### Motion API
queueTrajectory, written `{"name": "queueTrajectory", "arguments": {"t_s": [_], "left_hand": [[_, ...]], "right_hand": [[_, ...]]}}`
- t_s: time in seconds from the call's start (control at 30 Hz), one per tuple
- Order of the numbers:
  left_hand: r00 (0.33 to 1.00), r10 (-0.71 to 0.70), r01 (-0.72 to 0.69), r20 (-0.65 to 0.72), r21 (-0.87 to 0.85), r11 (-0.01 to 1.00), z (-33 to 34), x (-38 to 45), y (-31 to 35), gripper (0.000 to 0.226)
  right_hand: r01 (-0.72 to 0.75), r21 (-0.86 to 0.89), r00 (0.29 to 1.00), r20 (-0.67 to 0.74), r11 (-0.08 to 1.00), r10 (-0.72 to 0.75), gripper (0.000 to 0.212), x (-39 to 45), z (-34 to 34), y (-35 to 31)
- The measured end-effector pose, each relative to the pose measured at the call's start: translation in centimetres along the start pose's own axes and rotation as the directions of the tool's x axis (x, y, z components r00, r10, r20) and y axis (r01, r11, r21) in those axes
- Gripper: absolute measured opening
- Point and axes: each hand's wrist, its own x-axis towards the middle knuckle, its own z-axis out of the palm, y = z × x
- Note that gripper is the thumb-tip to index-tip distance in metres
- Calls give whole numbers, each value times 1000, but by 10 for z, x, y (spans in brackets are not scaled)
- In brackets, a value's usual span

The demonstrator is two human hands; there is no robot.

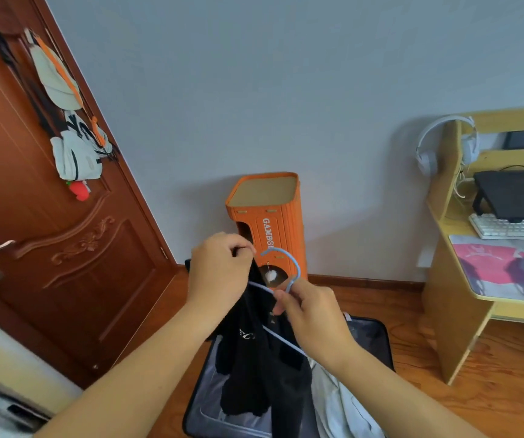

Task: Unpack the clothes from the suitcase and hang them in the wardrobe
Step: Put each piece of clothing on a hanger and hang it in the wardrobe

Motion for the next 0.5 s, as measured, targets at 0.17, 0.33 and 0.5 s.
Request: {"name": "queueTrajectory", "arguments": {"t_s": [0.17,0.33,0.5], "left_hand": [[770,538,-606,343,132,784,-8,-11,-16,36],[774,556,-629,304,264,731,-32,28,-24,42],[737,494,-648,461,273,711,-23,32,1,59]], "right_hand": [[-61,166,986,-142,984,85,30,14,-21,-3],[-33,154,999,-26,988,37,32,22,-45,-10],[77,251,997,-32,965,-72,24,45,-67,-34]]}}
